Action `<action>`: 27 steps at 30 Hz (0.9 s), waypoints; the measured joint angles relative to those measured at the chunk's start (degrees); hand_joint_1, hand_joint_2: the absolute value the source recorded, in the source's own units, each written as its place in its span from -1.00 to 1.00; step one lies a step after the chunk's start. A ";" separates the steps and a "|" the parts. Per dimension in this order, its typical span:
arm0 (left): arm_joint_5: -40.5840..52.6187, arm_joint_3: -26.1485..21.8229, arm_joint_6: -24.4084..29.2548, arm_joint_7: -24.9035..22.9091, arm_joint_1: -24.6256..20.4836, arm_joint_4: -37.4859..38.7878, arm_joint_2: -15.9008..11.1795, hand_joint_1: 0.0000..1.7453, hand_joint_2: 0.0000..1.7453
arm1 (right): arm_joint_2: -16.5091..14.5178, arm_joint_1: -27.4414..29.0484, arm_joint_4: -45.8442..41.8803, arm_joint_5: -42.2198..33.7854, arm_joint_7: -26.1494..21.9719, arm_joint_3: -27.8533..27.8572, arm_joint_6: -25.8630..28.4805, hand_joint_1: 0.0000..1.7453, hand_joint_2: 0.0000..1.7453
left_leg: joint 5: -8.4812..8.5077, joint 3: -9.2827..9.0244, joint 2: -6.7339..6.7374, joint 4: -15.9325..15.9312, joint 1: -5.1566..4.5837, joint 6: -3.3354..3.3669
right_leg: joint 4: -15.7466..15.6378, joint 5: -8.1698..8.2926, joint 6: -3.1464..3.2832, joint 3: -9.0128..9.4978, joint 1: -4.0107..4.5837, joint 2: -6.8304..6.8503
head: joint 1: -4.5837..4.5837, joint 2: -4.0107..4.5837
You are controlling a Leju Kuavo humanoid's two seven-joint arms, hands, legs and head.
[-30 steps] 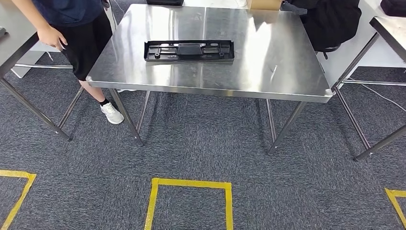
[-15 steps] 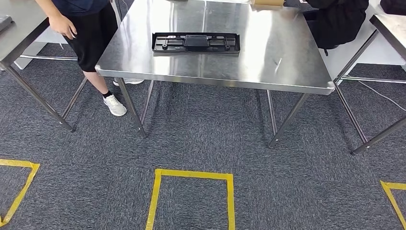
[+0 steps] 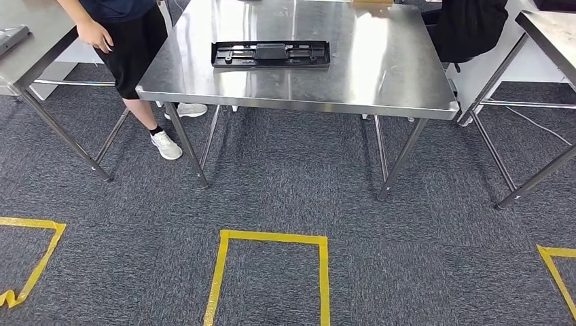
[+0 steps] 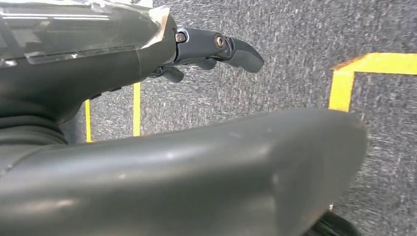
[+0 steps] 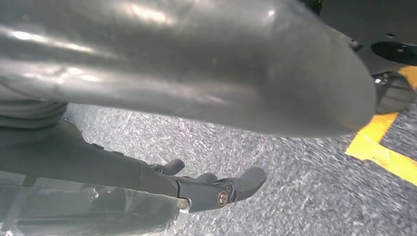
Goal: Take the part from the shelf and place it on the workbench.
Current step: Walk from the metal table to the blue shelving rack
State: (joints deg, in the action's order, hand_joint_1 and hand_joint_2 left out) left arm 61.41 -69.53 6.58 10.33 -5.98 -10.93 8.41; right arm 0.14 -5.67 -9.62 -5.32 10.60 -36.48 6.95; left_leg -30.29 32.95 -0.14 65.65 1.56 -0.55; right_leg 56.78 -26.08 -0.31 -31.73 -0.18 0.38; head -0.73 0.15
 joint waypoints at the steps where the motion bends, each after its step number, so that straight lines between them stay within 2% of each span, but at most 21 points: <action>1: -0.04 0.00 0.00 0.01 -0.07 0.00 0.01 -1.00 -1.00 | -0.07 -0.02 0.01 0.04 0.01 0.00 0.01 -1.00 -1.00 | 0.36 -2.57 -0.04 -3.82 -0.11 0.25 | 0.23 0.27 -0.32 -0.42 0.11 0.01 | -0.04 0.00; 2: -0.07 0.00 -0.01 0.01 -0.12 0.00 0.03 -1.00 -1.00 | -0.11 -0.07 0.01 0.08 0.01 0.00 0.01 -1.00 -1.00 | 0.28 -4.14 -0.08 -6.48 -0.28 0.48 | 0.46 0.52 -0.71 -0.72 0.21 0.04 | -0.08 0.00; 3: -0.10 -0.01 -0.03 0.01 -0.15 0.00 0.04 -1.00 -1.00 | -0.15 -0.13 0.02 0.11 0.02 0.00 0.01 -1.00 -1.00 | 0.01 -4.78 -0.11 -7.80 -0.53 0.76 | 0.60 0.82 -1.12 -0.99 0.26 0.08 | -0.10 0.00; 6: -0.20 -0.07 -0.14 0.01 -0.11 0.02 0.10 -1.00 -1.00 | -0.20 -0.21 0.08 0.14 0.03 0.01 0.01 -1.00 -1.00 | 0.97 -3.96 0.12 -8.33 -0.81 2.11 | 1.14 1.05 -2.11 -1.73 0.12 0.08 | -0.08 0.00; 7: -0.20 -0.09 -0.16 0.02 -0.15 0.02 0.14 -1.00 -1.00 | -0.21 -0.20 0.11 0.14 0.04 0.02 0.01 -1.00 -1.00 | 1.53 -3.44 0.27 -8.52 -0.74 2.69 | 2.45 -0.08 -2.07 -2.47 0.06 0.02 | -0.19 0.00; 9: -0.23 -0.11 -0.22 0.05 -0.23 0.02 0.19 -1.00 -1.00 | -0.26 -0.21 0.15 0.14 0.06 0.02 0.01 -1.00 -1.00 | 2.72 -2.03 0.53 -8.65 -0.69 3.38 | 8.37 -4.44 -1.61 -4.82 -0.16 -0.11 | -0.49 0.00; 11: -0.26 -0.13 -0.40 0.13 -0.22 0.02 0.21 -1.00 -1.00 | -0.32 -0.21 0.16 0.10 0.07 0.02 0.01 -1.00 -1.00 | 3.91 -0.41 0.70 -8.61 -0.67 3.45 | 15.37 -8.07 -1.63 -6.52 -0.38 -0.15 | -0.80 0.00; 12: -0.27 -0.15 -0.54 0.16 -0.21 0.02 0.21 -1.00 -1.00 | -0.31 -0.20 0.17 0.05 0.07 0.02 0.02 -1.00 -1.00 | 4.51 0.31 0.77 -8.58 -0.62 3.34 | 16.89 -8.43 -2.09 -6.29 -0.55 -0.15 | -0.84 0.00; 13: -0.27 -0.16 -0.66 0.21 -0.20 0.02 0.22 -1.00 -1.00 | -0.28 -0.20 0.20 -0.02 0.07 0.03 0.05 -1.00 -1.00 | 5.10 1.00 0.82 -8.54 -0.53 3.15 | 16.19 -7.78 -2.79 -4.93 -0.76 -0.15 | -0.89 0.00; 14: -0.28 -0.17 -0.79 0.25 -0.21 0.02 0.25 -1.00 -1.00 | -0.26 -0.22 0.22 -0.09 0.07 0.03 0.10 -1.00 -1.00 | 5.69 1.62 0.85 -8.51 -0.42 2.91 | 13.41 -6.62 -3.52 -2.56 -0.99 -0.14 | -0.90 0.00; 15: -0.28 -0.19 -0.90 0.30 -0.21 0.02 0.26 -1.00 -1.00 | -0.23 -0.28 0.23 -0.17 0.07 0.04 0.16 -1.00 -1.00 | 6.29 2.16 0.85 -8.46 -0.35 2.58 | 9.12 -5.56 -4.10 0.61 -1.22 -0.15 | -0.94 0.00; 16: -0.28 -0.19 -0.98 0.37 -0.22 0.01 0.28 -1.00 -1.00 | -0.23 -0.39 0.24 -0.23 0.07 0.04 0.23 -1.00 -1.00 | 6.87 2.72 0.86 -8.42 -0.33 2.17 | 4.37 -5.07 -4.34 3.86 -1.22 -0.22 | -1.01 0.00; 17: -0.28 -0.20 -1.03 0.43 -0.22 0.01 0.31 -1.00 -1.00 | -0.22 -0.47 0.25 -0.29 0.05 0.05 0.31 -1.00 -1.00 | 7.47 3.07 0.87 -8.44 -0.36 1.74 | 0.86 -5.01 -4.23 6.01 -1.12 -0.33 | -1.03 0.00; 18: -0.28 -0.20 -1.05 0.49 -0.23 0.00 0.34 -1.00 -1.00 | -0.22 -0.53 0.26 -0.34 0.02 0.05 0.37 -1.00 -1.00 | 8.03 3.30 0.89 -8.47 -0.41 1.32 | -1.29 -5.21 -3.90 7.13 -0.93 -0.44 | -1.09 0.00; 20: -0.27 -0.20 -1.06 0.56 -0.20 0.00 0.42 -1.00 -1.00 | -0.23 -0.50 0.30 -0.40 -0.03 0.05 0.45 -1.00 -1.00 | 8.96 3.50 0.90 -8.66 -0.32 0.52 | -1.80 -5.02 -2.91 6.62 -0.66 -0.54 | -1.06 0.00; 21: -0.26 -0.20 -1.07 0.57 -0.18 0.00 0.43 -1.00 -1.00 | -0.26 -0.49 0.33 -0.42 -0.06 0.05 0.48 -1.00 -1.00 | 8.54 3.72 0.83 -8.37 -0.17 0.21 | -1.72 -4.61 -2.27 6.19 -0.80 -0.45 | -1.06 0.00; 22: -0.26 -0.21 -1.07 0.56 -0.15 0.00 0.44 -1.00 -1.00 | -0.26 -0.48 0.35 -0.41 -0.08 0.06 0.51 -1.00 -1.00 | 7.13 4.12 0.75 -7.36 -0.03 -0.04 | -1.67 -4.12 -1.50 5.73 -0.95 -0.33 | -0.99 0.00; 24: -0.26 -0.22 -1.07 0.54 -0.12 0.00 0.42 -1.00 -1.00 | -0.25 -0.53 0.37 -0.36 -0.13 0.07 0.61 -1.00 -1.00 | 1.64 5.73 0.51 -2.00 0.11 -0.31 | -1.67 -2.96 -0.18 4.56 -1.02 -0.08 | -0.80 0.00; 25: -0.26 -0.22 -1.06 0.52 -0.11 0.00 0.42 -1.00 -1.00 | -0.26 -0.53 0.37 -0.35 -0.15 0.07 0.64 -1.00 -1.00 | -1.15 6.66 0.40 1.90 0.11 -0.40 | -1.64 -2.39 0.21 3.85 -0.83 0.00 | -0.73 0.00; 26: -0.26 -0.22 -1.05 0.51 -0.10 0.00 0.42 -1.00 -1.00 | -0.28 -0.53 0.37 -0.36 -0.18 0.07 0.66 -1.00 -1.00 | -2.91 7.33 0.31 5.49 0.10 -0.49 | -1.56 -1.80 0.35 3.20 -0.62 0.07 | -0.69 0.00; 27: -0.26 -0.22 -1.05 0.50 -0.10 0.00 0.42 -1.00 -1.00 | -0.32 -0.53 0.37 -0.39 -0.20 0.07 0.66 -1.00 -1.00 | -3.38 7.35 0.24 7.83 0.11 -0.52 | -1.40 -1.22 0.36 2.47 -0.46 0.14 | -0.70 0.00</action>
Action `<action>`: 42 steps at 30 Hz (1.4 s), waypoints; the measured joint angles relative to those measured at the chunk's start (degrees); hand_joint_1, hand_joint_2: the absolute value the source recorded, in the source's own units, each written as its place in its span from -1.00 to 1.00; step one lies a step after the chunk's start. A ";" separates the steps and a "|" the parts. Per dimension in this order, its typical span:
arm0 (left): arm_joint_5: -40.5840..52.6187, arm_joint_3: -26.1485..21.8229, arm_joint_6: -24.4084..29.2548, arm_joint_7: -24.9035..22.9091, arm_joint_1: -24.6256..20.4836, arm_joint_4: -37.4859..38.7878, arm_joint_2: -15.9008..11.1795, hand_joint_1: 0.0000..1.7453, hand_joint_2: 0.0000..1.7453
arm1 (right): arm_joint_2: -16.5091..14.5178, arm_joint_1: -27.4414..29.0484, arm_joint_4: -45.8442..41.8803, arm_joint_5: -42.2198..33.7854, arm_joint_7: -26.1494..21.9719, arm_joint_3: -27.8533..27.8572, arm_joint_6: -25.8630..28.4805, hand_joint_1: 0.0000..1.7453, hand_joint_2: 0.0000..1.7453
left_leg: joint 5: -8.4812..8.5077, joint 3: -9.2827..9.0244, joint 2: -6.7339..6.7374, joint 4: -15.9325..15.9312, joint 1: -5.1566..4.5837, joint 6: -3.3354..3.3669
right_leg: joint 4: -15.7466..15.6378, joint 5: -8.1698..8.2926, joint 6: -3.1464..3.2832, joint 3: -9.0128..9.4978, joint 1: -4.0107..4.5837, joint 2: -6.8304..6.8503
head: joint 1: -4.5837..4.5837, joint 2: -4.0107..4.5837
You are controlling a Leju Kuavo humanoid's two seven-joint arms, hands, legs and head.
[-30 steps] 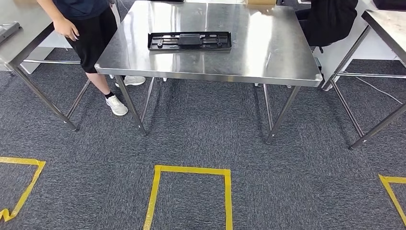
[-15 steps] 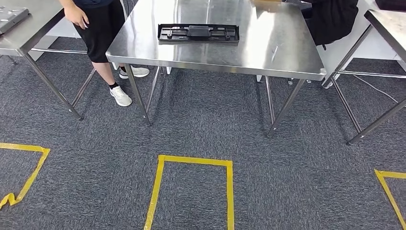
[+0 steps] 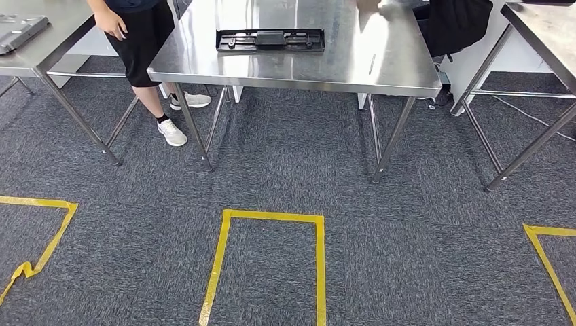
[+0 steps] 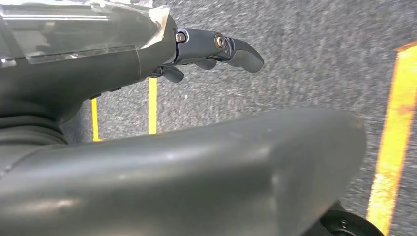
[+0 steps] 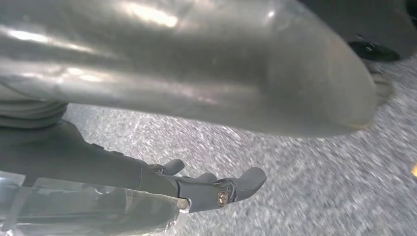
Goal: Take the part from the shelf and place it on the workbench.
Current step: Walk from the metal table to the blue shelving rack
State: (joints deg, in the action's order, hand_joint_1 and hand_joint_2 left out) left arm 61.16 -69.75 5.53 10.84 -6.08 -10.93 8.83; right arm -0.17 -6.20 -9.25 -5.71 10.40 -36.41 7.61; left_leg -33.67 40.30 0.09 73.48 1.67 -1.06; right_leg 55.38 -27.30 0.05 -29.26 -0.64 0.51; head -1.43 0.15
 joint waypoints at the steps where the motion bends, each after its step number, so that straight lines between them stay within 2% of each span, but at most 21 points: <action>1: 0.00 0.00 0.00 -0.01 0.00 0.00 0.00 -1.00 -1.00 | -0.02 0.01 0.00 -0.04 -0.02 0.00 0.01 -1.00 -1.00 | 0.75 -0.93 -0.02 0.44 0.00 0.04 | 0.26 0.54 -0.11 -0.79 0.11 0.03 | 0.01 0.00; 3: 0.01 0.00 0.00 -0.02 -0.04 0.00 0.00 -1.00 -1.00 | -0.03 0.01 0.00 -0.08 -0.04 0.00 0.02 -1.00 -1.00 | 3.46 -5.79 -0.01 -4.68 0.01 0.27 | 1.09 1.32 -0.53 -2.39 0.14 0.02 | 0.05 0.00; 5: 0.05 0.00 -0.01 -0.02 -0.18 0.00 0.01 -1.00 -1.00 | -0.04 0.00 0.00 -0.08 -0.07 0.00 0.04 -1.00 -1.00 | 3.72 -11.11 -0.09 -12.23 -0.18 0.67 | 2.09 1.82 -1.19 -3.72 0.33 0.00 | 0.02 0.00; 7: 0.12 0.00 -0.01 -0.02 -0.26 0.00 0.00 -1.00 -1.00 | -0.08 -0.06 0.00 -0.07 -0.11 0.00 0.14 -1.00 -1.00 | 2.96 -12.62 -0.22 -15.42 -0.62 1.24 | 2.54 2.52 -2.01 -4.48 0.46 0.06 | -0.07 0.00; 10: 0.21 0.00 0.00 -0.06 -0.17 -0.01 -0.04 -1.00 -1.00 | -0.09 0.01 0.06 -0.06 -0.16 -0.01 0.38 -1.00 -1.00 | 4.55 -10.88 0.05 -15.91 -0.79 2.84 | 3.27 2.53 -2.85 -5.70 0.29 0.00 | -0.11 0.00; 12: 0.30 0.00 0.00 -0.13 -0.21 -0.02 -0.04 -1.00 -1.00 | -0.10 0.05 0.11 -0.06 -0.21 -0.02 0.44 -1.00 -1.00 | 6.00 -9.30 0.35 -16.16 -0.66 3.65 | 7.86 -1.41 -2.40 -7.70 0.11 -0.16 | -0.39 0.00; 14: 0.35 0.00 0.00 -0.17 -0.22 -0.01 -0.02 -1.00 -1.00 | -0.14 0.05 0.11 -0.05 -0.27 -0.02 0.52 -1.00 -1.00 | 7.34 -7.53 0.47 -16.12 -0.73 3.81 | 15.40 -5.97 -2.13 -9.70 0.08 -0.25 | -0.63 0.00; 16: 0.35 0.00 0.00 -0.20 -0.21 -0.01 0.00 -1.00 -1.00 | -0.11 0.09 0.11 0.01 -0.29 -0.02 0.60 -1.00 -1.00 | 8.69 -5.87 0.65 -16.04 -0.71 3.63 | 19.05 -6.86 -2.99 -9.10 -0.02 -0.25 | -0.65 0.00; 17: 0.35 0.00 0.00 -0.21 -0.20 -0.01 0.03 -1.00 -1.00 | -0.09 0.10 0.11 0.04 -0.31 -0.02 0.63 -1.00 -1.00 | 9.35 -5.16 0.70 -16.01 -0.66 3.46 | 17.70 -5.89 -3.67 -7.23 -0.11 -0.25 | -0.66 0.00; 19: 0.42 0.00 0.02 -0.22 -0.21 -0.03 0.07 -1.00 -1.00 | -0.07 -0.01 0.11 0.10 -0.33 -0.02 0.69 -1.00 -1.00 | 10.61 -4.04 0.70 -15.92 -0.62 2.94 | 9.45 -3.99 -4.50 -0.72 -0.31 -0.28 | -0.71 0.00; 21: 0.83 0.05 0.25 -0.09 -0.23 -0.05 0.11 -1.00 -1.00 | -0.07 -0.18 0.11 0.18 -0.36 -0.02 0.86 -1.00 -1.00 | 11.67 -3.37 0.72 -15.91 -0.77 2.20 | 1.50 -4.24 -3.97 4.48 -0.06 -0.51 | -0.67 0.00; 22: 1.17 0.13 0.47 0.01 -0.23 -0.06 0.13 -1.00 -1.00 | -0.08 -0.21 0.11 0.26 -0.34 -0.02 1.01 -1.00 -1.00 | 12.15 -3.27 0.73 -16.00 -0.84 1.80 | -0.31 -4.70 -3.41 5.45 0.17 -0.60 | -0.60 0.00; 24: 1.68 0.30 0.88 0.17 -0.19 -0.07 0.17 -1.00 -1.00 | -0.11 -0.11 0.11 0.44 -0.24 -0.02 1.34 -1.00 0.00 | 12.82 -3.22 0.63 -16.20 -0.68 1.05 | -0.61 -4.42 -2.22 5.01 0.18 -0.48 | -0.51 0.00; 26: 1.81 0.36 1.03 0.18 -0.09 -0.07 0.17 -1.00 -1.00 | -0.13 -0.04 0.12 0.58 -0.13 -0.02 1.66 -1.00 1.00 | 10.57 -2.31 0.32 -14.18 -0.44 0.58 | -0.65 -3.53 -0.77 4.44 -0.21 -0.02 | -0.43 0.00; 28: 1.96 0.43 1.06 0.18 -0.01 -0.07 0.15 -1.00 -1.00 | -0.14 -0.03 0.14 0.63 -0.10 -0.02 1.94 -1.00 1.00 | 5.34 0.00 -0.04 -7.77 -0.35 0.29 | -0.67 -2.65 0.26 3.53 -0.25 0.65 | -0.25 0.00; 30: 2.14 0.54 1.07 0.18 0.08 -0.07 0.15 -1.00 -1.00 | -0.18 0.05 0.16 0.64 -0.10 -0.02 2.05 -1.00 1.00 | 2.03 1.85 -0.22 -0.89 -0.33 0.00 | -0.60 -2.04 0.39 2.67 -0.02 1.42 | -0.14 0.00; 32: 2.27 0.59 1.11 0.18 0.20 -0.07 0.14 -1.00 -1.00 | -0.21 0.17 0.17 0.67 -0.10 -0.02 2.07 -1.00 1.00 | 2.89 0.02 -0.03 -0.92 -0.27 -0.09 | -0.50 -1.66 0.24 2.14 0.07 2.38 | -0.13 0.00; 35: 2.42 0.65 1.22 0.17 0.14 -0.07 0.13 -1.00 -1.00 | -0.24 0.11 0.17 0.75 -0.10 -0.03 2.11 -1.00 1.00 | 6.09 -8.06 2.19 -12.22 -0.35 0.34 | -0.02 -1.58 -0.15 1.92 0.27 3.75 | -0.05 0.00; 36: 2.46 0.67 1.24 0.17 0.07 -0.07 0.15 -1.00 -1.00 | -0.22 0.05 0.18 0.77 -0.10 -0.03 2.12 -1.00 1.00 | 6.40 -9.47 2.85 -14.59 -0.54 0.71 | 0.18 -1.60 -0.44 1.84 0.50 4.14 | -0.09 0.00; 39: 2.52 0.74 1.37 0.15 0.02 -0.07 0.15 -1.00 -1.00 | -0.22 -0.12 0.20 0.91 -0.09 -0.09 2.13 -1.00 1.00 | 6.43 -9.25 2.14 -15.76 -1.01 2.14 | 0.58 -1.59 -1.49 1.72 0.88 5.23 | -0.23 0.00; 42: 2.56 0.79 1.56 0.13 0.05 -0.08 0.21 -1.00 -1.00 | -0.15 -0.14 0.20 1.07 -0.05 -0.20 2.14 -1.00 1.00 | 7.26 -8.47 0.76 -16.26 -0.73 3.51 | 4.81 -4.00 -1.89 -0.55 0.59 2.81 | -0.39 0.00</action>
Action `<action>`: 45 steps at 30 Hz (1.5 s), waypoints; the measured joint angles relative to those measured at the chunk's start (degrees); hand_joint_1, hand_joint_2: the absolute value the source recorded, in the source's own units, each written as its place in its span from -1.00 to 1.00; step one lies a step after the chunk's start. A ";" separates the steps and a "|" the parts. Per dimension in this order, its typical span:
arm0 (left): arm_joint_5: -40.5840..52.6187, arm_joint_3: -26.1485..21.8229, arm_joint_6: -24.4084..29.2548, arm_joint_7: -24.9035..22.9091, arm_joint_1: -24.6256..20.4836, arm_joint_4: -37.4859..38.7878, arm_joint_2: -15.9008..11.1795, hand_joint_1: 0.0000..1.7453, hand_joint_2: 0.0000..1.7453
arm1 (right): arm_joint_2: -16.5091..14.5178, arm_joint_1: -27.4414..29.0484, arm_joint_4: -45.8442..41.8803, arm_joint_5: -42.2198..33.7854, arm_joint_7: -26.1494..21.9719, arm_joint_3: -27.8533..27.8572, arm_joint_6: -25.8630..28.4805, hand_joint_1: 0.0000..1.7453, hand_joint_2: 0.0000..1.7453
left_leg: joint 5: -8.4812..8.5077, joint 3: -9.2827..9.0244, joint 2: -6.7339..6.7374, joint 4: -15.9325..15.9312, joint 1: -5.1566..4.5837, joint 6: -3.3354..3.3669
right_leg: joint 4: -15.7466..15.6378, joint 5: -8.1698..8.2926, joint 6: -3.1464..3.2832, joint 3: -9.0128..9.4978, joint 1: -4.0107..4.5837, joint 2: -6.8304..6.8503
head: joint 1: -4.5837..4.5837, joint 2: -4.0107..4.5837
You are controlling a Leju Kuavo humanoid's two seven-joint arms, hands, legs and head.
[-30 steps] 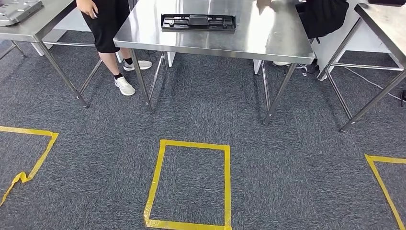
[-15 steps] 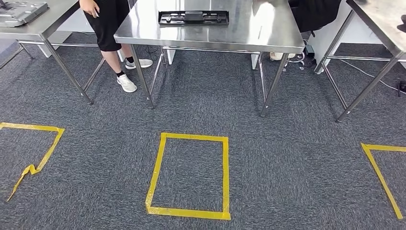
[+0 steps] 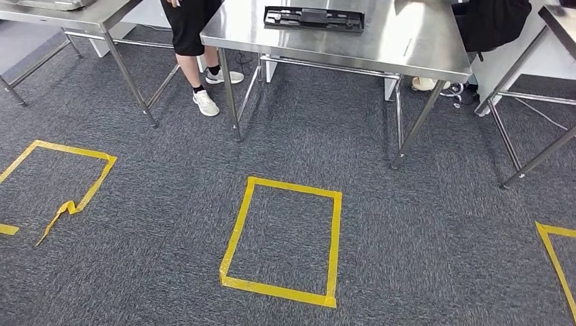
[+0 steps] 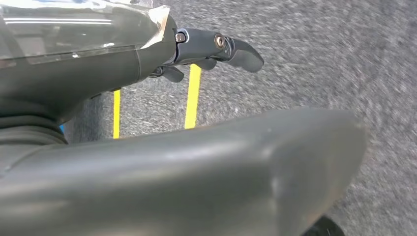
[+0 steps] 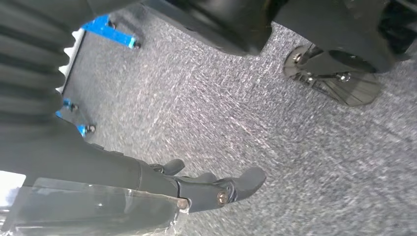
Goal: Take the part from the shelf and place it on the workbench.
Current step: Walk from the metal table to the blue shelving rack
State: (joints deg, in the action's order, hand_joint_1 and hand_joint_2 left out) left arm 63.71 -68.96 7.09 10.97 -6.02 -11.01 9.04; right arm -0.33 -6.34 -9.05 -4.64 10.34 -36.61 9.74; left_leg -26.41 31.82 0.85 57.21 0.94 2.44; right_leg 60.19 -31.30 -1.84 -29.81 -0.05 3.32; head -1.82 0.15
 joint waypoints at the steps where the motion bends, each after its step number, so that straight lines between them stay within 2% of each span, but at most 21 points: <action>1: 0.00 0.02 0.06 0.01 -0.03 -0.01 0.04 -1.00 -1.00 | 0.03 0.06 0.00 -0.02 -0.01 -0.02 0.00 -1.00 1.00 | 0.27 0.39 -0.46 0.00 0.02 0.27 | 3.83 -1.85 0.15 -1.84 -0.16 -1.42 | -0.08 0.00; 4: 0.00 0.04 0.15 0.03 0.06 -0.01 0.05 -1.00 -1.00 | 0.03 -0.27 0.00 -0.11 -0.08 -0.02 0.01 -1.00 1.00 | 0.98 1.34 -2.11 0.06 0.00 0.36 | 13.54 -5.40 -0.05 -5.94 -0.22 -2.95 | -0.14 0.00; 5: 0.00 0.04 0.17 0.04 0.10 -0.01 0.07 -1.00 -1.00 | 0.03 -0.45 0.00 -0.10 -0.09 -0.02 0.01 -1.00 1.00 | 1.17 1.46 -2.75 0.08 0.03 0.24 | 12.65 -4.76 -0.52 -5.20 -0.30 -3.04 | -0.14 0.00; 8: 0.00 0.04 0.18 0.08 0.08 -0.01 0.14 -1.00 -1.00 | 0.03 -0.39 0.01 -0.06 -0.01 -0.04 0.01 -1.00 1.00 | 1.72 1.73 -4.92 0.19 0.01 -0.48 | 0.45 -0.15 -1.73 1.15 -0.84 -5.69 | -0.21 0.00; 11: 0.00 0.04 0.19 0.14 0.06 -0.01 0.15 -1.00 -1.00 | 0.01 -0.55 0.02 -0.11 -0.02 -0.04 0.01 -1.00 1.00 | 2.57 2.52 -6.51 0.08 -0.14 -1.74 | -4.29 1.15 -0.86 2.77 -0.73 -7.79 | -0.12 0.00; 13: 0.00 0.04 0.19 0.16 0.19 -0.01 0.15 -1.00 -1.00 | -0.15 -0.81 0.01 -0.11 -0.03 -0.04 0.01 -1.00 1.00 | 2.88 2.94 -6.83 0.05 0.08 -2.51 | -4.38 1.62 0.10 2.80 -0.81 -6.52 | -0.04 0.00; 14: 0.00 0.04 0.20 0.16 0.21 -0.01 0.15 -1.00 -1.00 | -0.22 -0.86 0.00 -0.10 -0.02 -0.04 0.01 -1.00 1.00 | 2.15 3.48 -5.81 1.02 0.11 -2.71 | -4.51 1.86 0.63 2.83 -0.95 -5.79 | 0.11 0.00; 17: 0.01 0.07 0.18 0.51 0.12 -0.01 0.16 -1.00 -1.00 | -0.20 -0.75 0.02 -0.13 -0.01 -0.03 0.03 -1.00 1.00 | -3.57 7.90 -1.77 10.64 0.13 -3.08 | -4.62 2.21 1.66 2.63 -0.90 -3.23 | 0.72 0.00; 19: 0.08 0.09 0.07 0.96 0.20 -0.01 0.16 -1.00 -1.00 | -0.10 -0.62 0.02 -0.18 -0.01 -0.02 0.09 -1.00 1.00 | -5.69 10.27 -1.17 16.60 0.23 -3.38 | -4.55 2.22 1.70 2.33 -0.65 -1.48 | 0.76 0.00; 21: 0.15 0.10 -0.15 1.29 0.33 -0.01 0.15 -1.00 -1.00 | -0.07 -0.58 0.02 -0.21 -0.01 -0.02 0.13 -1.00 1.00 | -3.77 8.29 -0.57 14.05 0.27 -3.43 | -4.47 2.15 1.70 2.21 -0.60 0.02 | 0.78 0.00; 24: 0.23 0.22 -0.54 1.78 0.19 -0.01 0.09 -1.00 -1.00 | -0.08 -0.58 0.02 -0.21 -0.01 -0.03 0.16 -1.00 1.00 | -0.12 1.99 2.08 3.25 -0.01 -2.80 | -4.11 1.76 1.24 2.37 -0.16 1.61 | 0.78 0.00; 28: 0.27 0.42 -0.66 2.57 0.15 -0.01 0.04 -1.00 -1.00 | -0.05 -0.74 0.02 -0.11 -0.01 -0.04 0.30 -1.00 1.00 | 0.30 1.19 1.36 0.73 -0.56 -1.06 | -3.91 1.39 0.16 2.65 0.12 2.96 | 0.59 0.00; 30: 0.25 0.51 -0.71 2.92 0.17 -0.02 0.03 -1.00 -1.00 | -0.05 -0.70 0.02 -0.09 -0.03 -0.05 0.35 -1.00 1.00 | 0.80 1.25 0.34 0.26 -0.32 -0.19 | -1.60 -0.15 -0.10 1.66 0.00 0.98 | 0.42 0.00; 32: 0.10 0.65 -0.90 3.12 0.07 -0.03 0.02 -1.00 -1.00 | -0.05 -0.72 0.01 -0.06 -0.06 -0.07 0.38 -1.00 1.00 | 1.19 1.59 -0.72 0.09 -0.22 0.38 | 5.39 -3.48 0.23 -1.62 -0.09 -1.76 | 0.16 0.00; 34: -0.10 0.69 -1.06 3.17 0.08 -0.03 0.03 -1.00 -1.00 | -0.09 -0.95 -0.01 0.00 -0.07 -0.07 0.37 -1.00 1.00 | 1.45 1.99 -1.99 0.12 -0.27 0.55 | 12.29 -5.83 0.16 -4.67 -0.18 -2.61 | 0.09 0.00; 35: -0.16 0.69 -1.09 3.17 0.15 -0.03 0.04 -1.00 -1.00 | -0.12 -1.01 -0.02 0.08 -0.04 -0.07 0.37 -1.00 1.00 | 1.57 2.09 -2.71 0.14 -0.26 0.49 | 12.98 -5.68 -0.26 -4.83 -0.32 -2.67 | 0.08 0.00; 37: -0.27 0.68 -1.17 3.16 0.26 -0.03 0.05 -1.00 -1.00 | -0.15 -0.85 -0.01 0.42 0.09 -0.15 0.36 -1.00 1.00 | 1.80 2.14 -4.36 0.27 -0.16 0.16 | 7.25 -2.76 -1.55 -1.82 -0.85 -3.31 | 0.06 0.00; 39: -0.45 0.68 -1.30 3.15 0.24 -0.03 0.00 -1.00 -1.00 | -0.20 -0.50 0.00 0.74 0.27 -0.32 0.36 -1.00 1.00 | 2.09 2.47 -5.92 0.54 -0.19 -0.44 | -0.79 -0.02 -2.19 1.87 -1.41 -6.05 | -0.01 0.00; 41: -0.69 0.67 -1.36 3.17 0.27 -0.03 -0.08 -1.00 -1.00 | -0.36 -0.39 -0.01 0.93 0.37 -0.43 0.37 -1.00 1.00 | 2.57 3.03 -6.99 0.53 -0.25 -1.31 | -3.71 0.61 -1.62 2.82 -1.37 -7.68 | 0.06 0.00; 43: -0.86 0.66 -1.29 3.24 0.48 -0.03 -0.15 -1.00 -1.00 | -0.59 -0.52 -0.02 1.17 0.42 -0.58 0.38 -1.00 1.00 | 3.07 3.42 -7.63 0.27 -0.03 -2.18 | -3.85 1.03 -0.57 2.69 -1.23 -6.57 | 0.21 0.00; 45: -0.97 0.64 -1.17 3.34 0.63 -0.03 -0.21 -1.00 -1.00 | -0.75 -0.55 -0.02 1.40 0.50 -0.83 0.38 -1.00 1.00 | 1.79 4.56 -5.57 2.17 0.03 -2.59 | -4.12 1.51 0.47 2.90 -1.42 -5.15 | 0.53 0.00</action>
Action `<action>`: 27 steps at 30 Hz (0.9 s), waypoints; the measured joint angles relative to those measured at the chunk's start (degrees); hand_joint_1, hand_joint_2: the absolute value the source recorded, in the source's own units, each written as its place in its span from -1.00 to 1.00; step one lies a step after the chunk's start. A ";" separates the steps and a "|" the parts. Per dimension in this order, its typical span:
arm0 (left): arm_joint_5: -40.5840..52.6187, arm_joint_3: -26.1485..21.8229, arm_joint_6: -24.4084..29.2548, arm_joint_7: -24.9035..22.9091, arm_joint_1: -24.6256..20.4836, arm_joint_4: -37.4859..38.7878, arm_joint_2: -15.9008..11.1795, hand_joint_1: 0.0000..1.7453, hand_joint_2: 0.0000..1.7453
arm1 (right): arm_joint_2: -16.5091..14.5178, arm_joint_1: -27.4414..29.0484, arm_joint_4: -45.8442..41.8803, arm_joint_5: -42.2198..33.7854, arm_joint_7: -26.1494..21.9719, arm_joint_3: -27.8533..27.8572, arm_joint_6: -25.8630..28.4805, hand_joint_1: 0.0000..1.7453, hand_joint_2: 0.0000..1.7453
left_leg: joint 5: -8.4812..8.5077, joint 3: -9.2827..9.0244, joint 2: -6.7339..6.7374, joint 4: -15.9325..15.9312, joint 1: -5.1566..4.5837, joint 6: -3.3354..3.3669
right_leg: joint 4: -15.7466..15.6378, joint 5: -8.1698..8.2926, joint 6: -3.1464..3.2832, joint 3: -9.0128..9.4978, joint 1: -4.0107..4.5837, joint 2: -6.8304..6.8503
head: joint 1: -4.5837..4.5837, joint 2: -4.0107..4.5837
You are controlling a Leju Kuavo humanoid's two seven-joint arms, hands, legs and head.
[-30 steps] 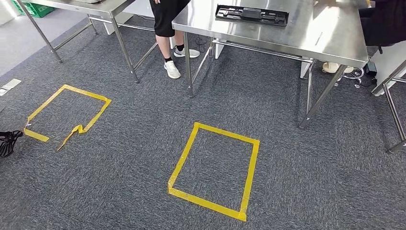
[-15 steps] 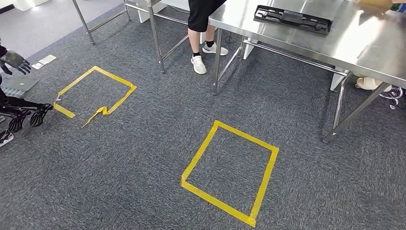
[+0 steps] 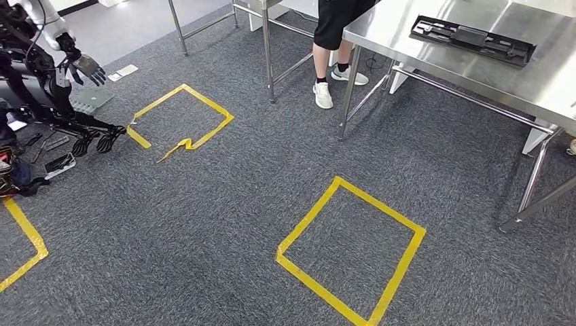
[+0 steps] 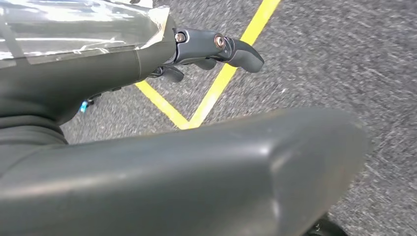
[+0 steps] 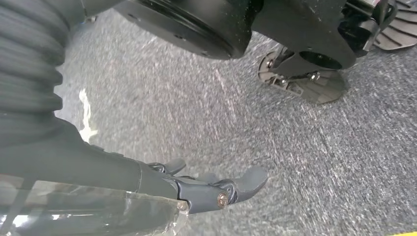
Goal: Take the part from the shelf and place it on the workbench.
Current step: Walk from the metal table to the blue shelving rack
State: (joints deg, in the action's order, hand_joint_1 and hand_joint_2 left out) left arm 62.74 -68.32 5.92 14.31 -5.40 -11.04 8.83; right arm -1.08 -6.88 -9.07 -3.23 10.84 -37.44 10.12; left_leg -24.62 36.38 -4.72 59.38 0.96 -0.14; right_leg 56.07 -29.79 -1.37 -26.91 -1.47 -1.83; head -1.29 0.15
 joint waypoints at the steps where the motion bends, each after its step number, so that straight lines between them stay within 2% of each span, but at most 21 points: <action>1: -0.03 -0.01 0.04 0.04 -0.02 0.00 -0.02 -1.00 -1.00 | -0.03 0.05 0.00 0.07 0.04 -0.10 0.00 -1.00 1.00 | -1.69 1.31 1.66 2.71 0.00 -0.06 | -0.11 0.16 0.41 0.06 -0.11 0.83 | 0.20 0.00; 2: -0.05 -0.01 0.08 0.08 -0.06 0.00 -0.02 -1.00 -1.00 | -0.01 0.11 0.00 0.12 0.08 -0.17 0.00 -1.00 1.00 | -3.80 3.07 3.14 6.50 -0.05 -0.16 | -0.08 0.19 0.63 0.05 0.08 1.70 | 0.38 0.00; 3: -0.08 -0.01 0.10 0.11 -0.09 0.00 -0.02 -1.00 -1.00 | 0.01 0.16 0.01 0.15 0.10 -0.22 0.00 -1.00 1.00 | -5.71 4.94 3.86 10.62 0.02 -0.31 | -0.06 0.20 0.79 -0.11 0.23 2.61 | 0.46 0.00; 4: -0.08 -0.01 0.11 0.11 -0.06 0.00 -0.02 -1.00 -1.00 | 0.03 0.19 0.01 0.18 0.11 -0.30 0.00 -1.00 1.00 | -6.82 6.34 4.18 13.83 0.10 -0.45 | -0.05 0.17 0.82 -0.25 0.35 3.48 | 0.45 0.00; 5: -0.08 -0.01 0.12 0.12 0.01 0.00 -0.02 -1.00 -1.00 | 0.04 0.21 0.02 0.20 0.14 -0.42 0.00 -1.00 1.00 | -6.93 6.79 4.39 15.20 0.19 -0.57 | -0.04 0.11 0.88 -0.36 0.42 4.33 | 0.46 0.00; 6: -0.09 -0.01 0.13 0.12 0.09 0.00 -0.03 -1.00 -1.00 | 0.04 0.21 0.02 0.21 0.18 -0.55 0.00 -1.00 1.00 | -6.01 5.97 4.66 14.08 0.28 -0.64 | -0.02 0.02 0.88 -0.40 0.43 5.09 | 0.48 0.00; 8: -0.09 -0.01 0.14 0.13 0.12 0.00 -0.07 -1.00 -1.00 | 0.00 0.20 0.02 0.23 0.25 -0.77 0.00 -1.00 1.00 | -2.99 1.46 6.45 6.46 0.44 -0.65 | 0.06 -0.31 0.64 -0.01 0.44 6.39 | 0.53 0.00; 10: -0.09 -0.01 0.14 0.16 -0.06 0.00 -0.09 -1.00 -1.00 | 0.01 0.28 0.02 0.26 0.26 -0.88 0.00 -1.00 1.00 | -1.44 -2.02 8.12 0.48 0.26 -0.21 | 0.23 -0.75 -0.02 0.21 0.87 7.39 | 0.45 0.00; 11: -0.10 -0.01 0.16 0.17 -0.15 0.00 -0.11 -1.00 -1.00 | 0.02 0.28 0.02 0.27 0.26 -0.92 0.00 -1.00 1.00 | -1.45 -2.44 8.32 -0.41 0.02 0.16 | 0.25 -0.89 -0.37 0.28 1.06 7.83 | 0.35 0.00; 13: -0.20 -0.01 0.34 0.20 -0.20 0.00 -0.19 -1.00 -1.00 | -0.01 0.13 0.02 0.34 0.26 -0.98 0.00 -1.00 1.00 | -1.34 -2.16 7.10 -0.45 -0.36 1.06 | 0.15 -1.03 -1.05 0.55 1.16 8.70 | 0.17 0.00; 14: -0.28 -0.02 0.50 0.20 -0.17 0.00 -0.23 -1.00 -1.00 | -0.02 0.02 0.02 0.43 0.27 -1.01 0.00 -1.00 1.00 | -1.21 -2.12 6.50 -0.63 -0.39 1.48 | 0.37 -1.29 -1.34 0.60 1.05 8.46 | 0.15 0.00; 16: -0.46 -0.06 0.98 0.19 -0.21 0.00 -0.27 -1.00 -1.00 | -0.02 -0.08 0.01 0.63 0.31 -1.08 -0.07 -1.00 1.00 | -0.81 -2.11 5.38 -1.03 -0.21 2.34 | 3.68 -3.23 -1.37 -0.86 0.87 5.95 | 0.03 0.00; 18: -0.75 -0.17 1.62 0.18 -0.30 0.00 -0.24 -1.00 -1.00 | -0.07 -0.38 0.00 0.74 0.35 -1.12 -0.29 -1.00 1.00 | -0.58 -1.83 4.26 -1.11 -0.28 2.89 | 11.51 -6.58 -0.94 -4.65 0.74 3.08 | -0.10 0.00; 19: -0.91 -0.31 2.05 0.15 -0.33 0.00 -0.17 -1.00 -1.00 | -0.11 -0.65 0.00 0.76 0.38 -1.13 -0.43 -1.00 1.00 | -0.51 -1.70 3.56 -1.10 -0.38 3.03 | 15.21 -7.74 -0.94 -6.47 0.75 2.59 | -0.10 0.00; 20: -1.15 -0.50 2.57 0.11 -0.33 0.00 -0.09 -1.00 -1.00 | -0.15 -0.91 0.00 0.82 0.41 -1.16 -0.55 -1.00 1.00 | -0.43 -1.61 2.81 -1.09 -0.47 3.12 | 17.33 -8.13 -1.13 -7.54 0.76 2.39 | -0.09 0.00; 21: -1.34 -0.73 3.10 0.05 -0.32 0.00 -0.01 -1.00 -1.00 | -0.19 -1.06 0.00 0.95 0.49 -1.25 -0.68 -1.00 1.00 | -0.36 -1.60 1.98 -1.08 -0.52 3.14 | 16.98 -7.47 -1.53 -7.43 0.76 2.28 | -0.10 0.00; 22: -1.55 -0.96 3.63 -0.01 -0.31 0.00 0.09 -1.00 -1.00 | -0.19 -1.12 0.00 1.14 0.59 -1.41 -0.81 -1.00 1.00 | -0.27 -1.63 1.07 -1.06 -0.54 3.09 | 14.19 -5.91 -2.01 -6.19 0.73 1.97 | -0.10 0.00; 24: -1.97 -1.32 4.83 -0.15 -0.33 -0.01 0.40 -1.00 -1.00 | -0.12 -1.05 0.02 1.52 0.80 -1.90 -1.12 -1.00 1.00 | -0.02 -1.57 -0.58 -0.96 -0.60 2.75 | 5.74 -2.31 -2.56 -2.57 0.62 -0.50 | -0.14 0.00; 25: -2.14 -1.48 5.46 -0.22 -0.35 -0.01 0.63 -1.00 -1.00 | -0.09 -1.04 0.03 1.67 0.88 -2.15 -1.28 -1.00 1.00 | 0.17 -1.37 -1.26 -0.92 -0.65 2.45 | 2.64 -1.16 -2.44 -1.40 0.62 -1.73 | -0.12 0.00; 26: -2.27 -1.63 6.07 -0.28 -0.34 -0.01 0.86 -1.00 -1.00 | -0.07 -1.05 0.03 1.77 0.93 -2.33 -1.42 -1.00 1.00 | 0.39 -1.12 -1.81 -0.95 -0.67 2.10 | 1.08 -0.66 -2.12 -0.94 0.70 -2.65 | -0.09 0.00; 27: -2.37 -1.80 6.58 -0.32 -0.30 -0.01 1.10 -1.00 -1.00 | -0.07 -1.15 0.03 1.85 0.95 -2.45 -1.56 -1.00 1.00 | 0.66 -0.89 -2.33 -1.04 -0.65 1.69 | 0.71 -0.59 -1.67 -0.98 0.88 -2.79 | -0.08 0.00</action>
State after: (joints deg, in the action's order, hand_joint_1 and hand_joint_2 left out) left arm 60.37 -70.12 12.50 13.99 -5.70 -11.04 9.93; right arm -1.14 -8.03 -9.04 -1.38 11.79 -39.89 8.56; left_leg -23.97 35.49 -7.06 58.34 0.31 1.55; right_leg 56.79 -30.39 -3.04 -27.89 -0.59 -4.62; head -1.37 0.15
